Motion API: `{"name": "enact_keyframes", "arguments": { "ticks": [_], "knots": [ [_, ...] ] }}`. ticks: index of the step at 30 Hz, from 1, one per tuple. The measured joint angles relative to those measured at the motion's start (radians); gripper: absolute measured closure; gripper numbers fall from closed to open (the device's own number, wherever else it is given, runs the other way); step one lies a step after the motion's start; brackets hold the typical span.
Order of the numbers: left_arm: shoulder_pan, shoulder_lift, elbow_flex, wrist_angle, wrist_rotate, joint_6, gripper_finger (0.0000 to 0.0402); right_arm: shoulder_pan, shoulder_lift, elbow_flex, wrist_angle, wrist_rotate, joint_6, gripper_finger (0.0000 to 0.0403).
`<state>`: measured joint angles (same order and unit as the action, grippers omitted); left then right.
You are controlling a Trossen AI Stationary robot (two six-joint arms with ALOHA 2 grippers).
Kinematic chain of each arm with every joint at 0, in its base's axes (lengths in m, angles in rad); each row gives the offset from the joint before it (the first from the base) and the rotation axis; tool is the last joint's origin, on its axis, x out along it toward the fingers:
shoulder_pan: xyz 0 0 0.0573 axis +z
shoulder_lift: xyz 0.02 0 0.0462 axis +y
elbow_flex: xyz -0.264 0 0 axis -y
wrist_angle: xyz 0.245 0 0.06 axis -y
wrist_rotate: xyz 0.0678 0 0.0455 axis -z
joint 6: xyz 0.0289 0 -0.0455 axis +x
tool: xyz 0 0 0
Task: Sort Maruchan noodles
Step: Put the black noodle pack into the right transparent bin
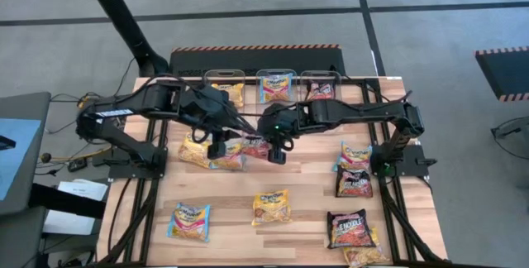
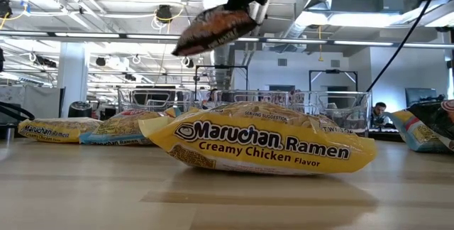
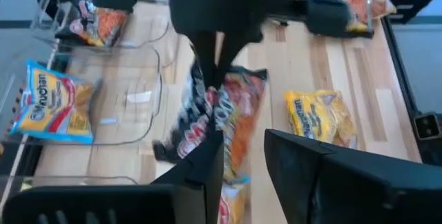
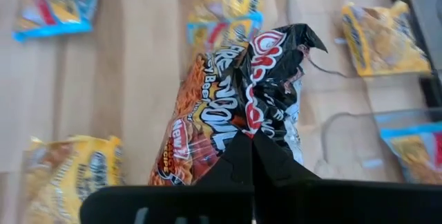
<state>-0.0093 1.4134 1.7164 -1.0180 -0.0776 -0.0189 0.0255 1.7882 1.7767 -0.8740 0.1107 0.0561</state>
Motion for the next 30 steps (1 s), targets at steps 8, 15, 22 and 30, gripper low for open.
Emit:
{"name": "enact_keyframes", "arguments": {
  "ticks": [8,15,22,30],
  "knots": [
    [0.005,-0.057,0.002,-0.043,-0.091,0.023,0.0316,-0.054,-0.010,-0.001,-0.063,0.030,-0.073,0.0399],
    [0.069,-0.112,0.002,-0.085,-0.169,-0.009,0.0316,-0.148,-0.051,-0.002,-0.134,0.023,-0.201,0.0399],
    [0.161,-0.155,0.002,-0.090,-0.181,-0.029,0.0316,-0.319,-0.113,-0.004,-0.170,0.018,-0.339,0.0399],
    [0.241,-0.164,0.002,-0.091,-0.182,-0.035,0.0316,-0.530,-0.239,-0.147,-0.101,-0.030,-0.450,0.0399]
  ]
}}
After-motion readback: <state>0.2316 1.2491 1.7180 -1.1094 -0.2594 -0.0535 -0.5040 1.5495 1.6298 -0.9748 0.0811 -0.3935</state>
